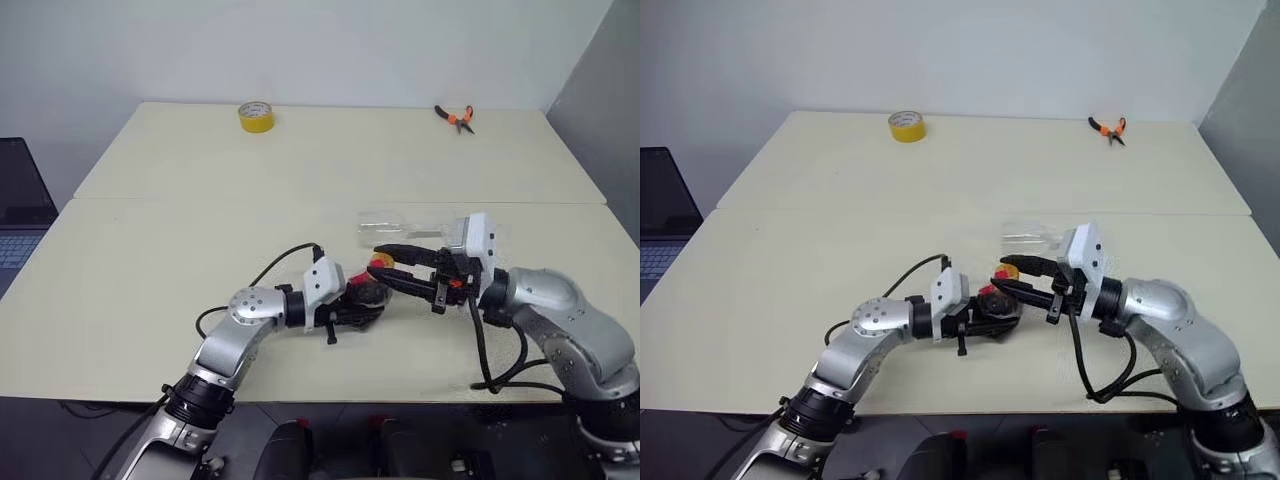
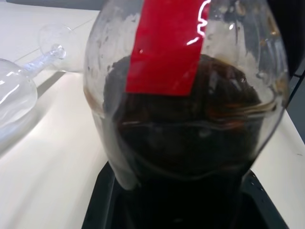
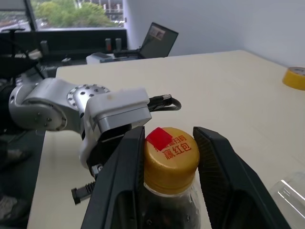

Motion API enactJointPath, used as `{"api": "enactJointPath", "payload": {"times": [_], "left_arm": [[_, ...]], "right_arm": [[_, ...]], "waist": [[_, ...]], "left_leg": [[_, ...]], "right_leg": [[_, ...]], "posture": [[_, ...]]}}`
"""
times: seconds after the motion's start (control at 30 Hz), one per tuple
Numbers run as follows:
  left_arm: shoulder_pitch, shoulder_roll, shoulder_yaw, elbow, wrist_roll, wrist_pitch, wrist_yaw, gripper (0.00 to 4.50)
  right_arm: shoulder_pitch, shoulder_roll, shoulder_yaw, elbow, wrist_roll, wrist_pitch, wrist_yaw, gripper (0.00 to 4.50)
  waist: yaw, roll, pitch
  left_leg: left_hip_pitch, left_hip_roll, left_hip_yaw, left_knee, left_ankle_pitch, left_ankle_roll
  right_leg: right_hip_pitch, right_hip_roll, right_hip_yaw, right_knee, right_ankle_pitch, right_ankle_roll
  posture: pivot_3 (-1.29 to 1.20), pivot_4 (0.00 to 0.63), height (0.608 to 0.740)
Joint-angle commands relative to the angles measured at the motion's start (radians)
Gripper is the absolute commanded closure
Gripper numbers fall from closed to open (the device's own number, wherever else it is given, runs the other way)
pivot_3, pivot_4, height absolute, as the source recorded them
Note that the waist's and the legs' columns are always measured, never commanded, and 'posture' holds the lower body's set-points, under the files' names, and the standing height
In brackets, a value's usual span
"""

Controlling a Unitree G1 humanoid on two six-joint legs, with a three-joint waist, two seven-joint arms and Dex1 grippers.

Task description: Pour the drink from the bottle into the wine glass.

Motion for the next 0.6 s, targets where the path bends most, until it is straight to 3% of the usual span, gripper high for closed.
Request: {"api": "enactJointPath", "payload": {"times": [0.03, 0.27, 0.4, 0.57, 0.6], "left_arm": [[0.003, 0.008, 0.033, -0.049, -0.025, -0.013, -0.002, 3.37], [0.015, 0.011, 0.036, -0.058, -0.023, -0.015, 0.009, 3.43], [0.02, 0.005, 0.04, -0.058, -0.022, -0.017, 0.027, 3.47], [0.022, -0.026, 0.056, -0.054, -0.022, -0.009, 0.078, 3.48], [0.025, -0.029, 0.054, -0.058, -0.023, -0.006, 0.081, 3.48]], "right_arm": [[-0.051, -0.048, -0.011, 0.102, -0.074, -0.075, 0.093, 3.25], [-0.098, -0.064, 0.0, 0.142, -0.031, -0.02, 0.165, 3.25], [-0.065, -0.064, -0.023, 0.067, 0.008, 0.04, 0.128, 1.85], [0.04, 0.002, -0.11, -0.126, 0.066, 0.137, -0.093, 0.09], [0.057, 0.02, -0.115, -0.156, 0.06, 0.142, -0.134, 0.05]], "waist": [[0.0, 0.0, 0.0], [0.001, 0.0, 0.0], [0.003, 0.0, 0.0], [0.005, 0.0, 0.0], [0.005, 0.0, 0.0]], "left_leg": [[0.0, 0.0, 0.0, 0.0, 0.0, 0.0], [0.0, 0.0, 0.0, 0.0, 0.0, 0.0], [0.0, 0.0, 0.0, 0.0, 0.0, 0.0], [-0.001, 0.0, -0.001, 0.0, 0.0, 0.0], [-0.001, 0.0, 0.0, 0.0, 0.0, 0.0]], "right_leg": [[0.0, 0.0, 0.0, 0.0, 0.0, 0.0], [0.0, 0.0, 0.0, 0.0, 0.0, 0.0], [0.0, -0.001, 0.0, 0.0, 0.0, 0.0], [0.0, -0.001, 0.0, 0.0, 0.0, 0.0], [0.0, -0.001, 0.0, 0.0, 0.0, 0.0]], "posture": [[0.0, 0.15, 0.74], [0.0, 0.15, 0.74], [0.0, 0.15, 0.74], [0.0, 0.15, 0.74], [0.0, 0.15, 0.74]]}}
